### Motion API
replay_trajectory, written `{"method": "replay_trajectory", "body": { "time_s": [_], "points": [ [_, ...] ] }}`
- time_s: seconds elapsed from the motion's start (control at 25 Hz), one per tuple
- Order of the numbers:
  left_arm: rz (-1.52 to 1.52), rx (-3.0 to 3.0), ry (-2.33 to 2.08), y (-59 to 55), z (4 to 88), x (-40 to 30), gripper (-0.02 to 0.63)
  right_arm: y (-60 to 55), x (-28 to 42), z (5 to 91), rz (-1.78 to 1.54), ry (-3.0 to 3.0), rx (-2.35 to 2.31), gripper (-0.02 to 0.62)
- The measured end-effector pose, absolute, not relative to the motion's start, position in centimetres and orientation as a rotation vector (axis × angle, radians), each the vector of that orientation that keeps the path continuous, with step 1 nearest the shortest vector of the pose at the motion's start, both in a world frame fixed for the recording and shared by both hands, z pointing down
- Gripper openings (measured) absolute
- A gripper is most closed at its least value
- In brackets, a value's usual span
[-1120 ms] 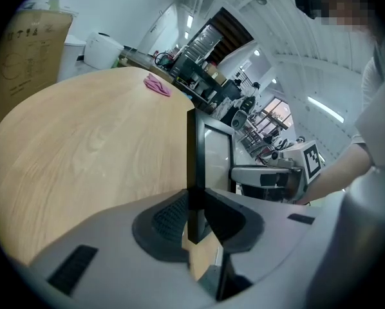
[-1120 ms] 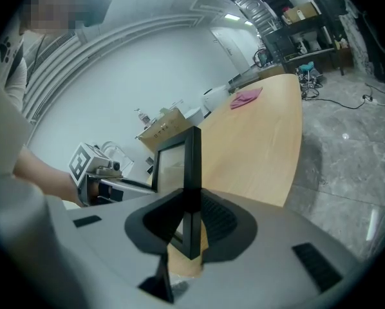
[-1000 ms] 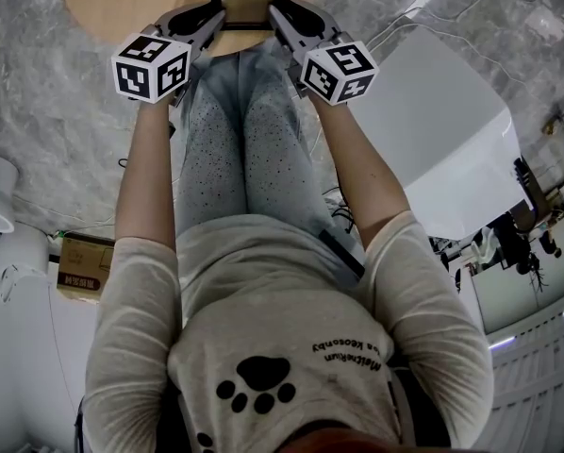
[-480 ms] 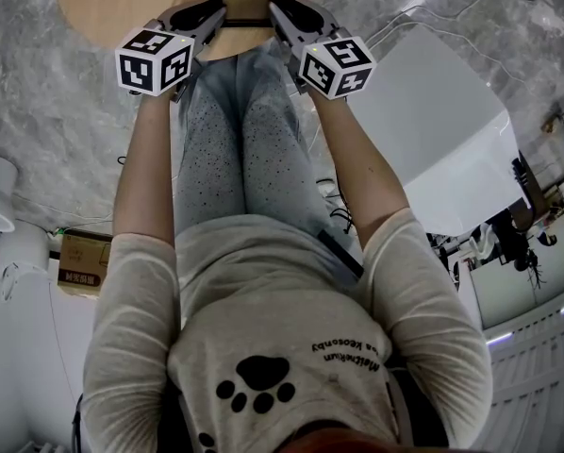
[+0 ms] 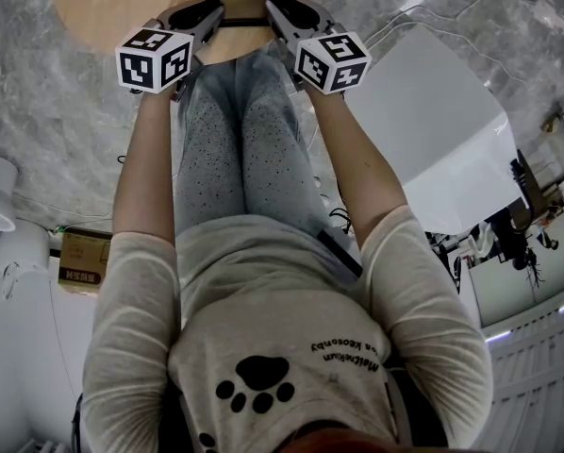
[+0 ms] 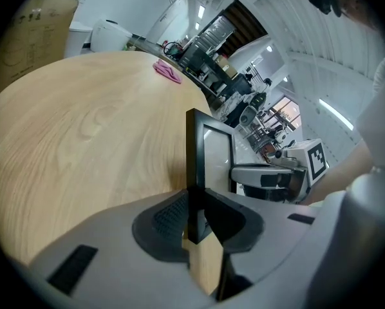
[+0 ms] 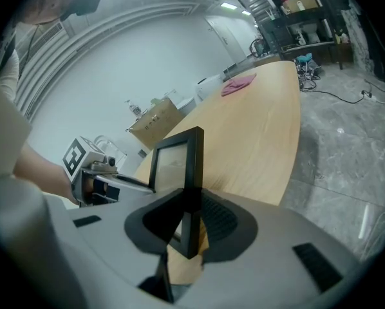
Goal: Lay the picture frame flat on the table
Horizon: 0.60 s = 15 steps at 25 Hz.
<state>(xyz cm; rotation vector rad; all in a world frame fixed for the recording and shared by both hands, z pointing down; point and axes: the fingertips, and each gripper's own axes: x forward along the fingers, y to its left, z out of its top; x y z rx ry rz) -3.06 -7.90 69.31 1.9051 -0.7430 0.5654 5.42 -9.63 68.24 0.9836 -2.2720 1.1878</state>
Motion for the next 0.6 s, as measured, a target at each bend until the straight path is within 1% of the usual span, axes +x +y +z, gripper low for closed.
{"method": "replay_trajectory", "body": {
  "time_s": [0.6],
  "points": [
    [0.560, 1.845, -0.799, -8.27, 69.98, -3.41, 0.086, -10.05, 5.11, 69.00, 1.216, -2.228, 0.997, 0.089]
  ]
}}
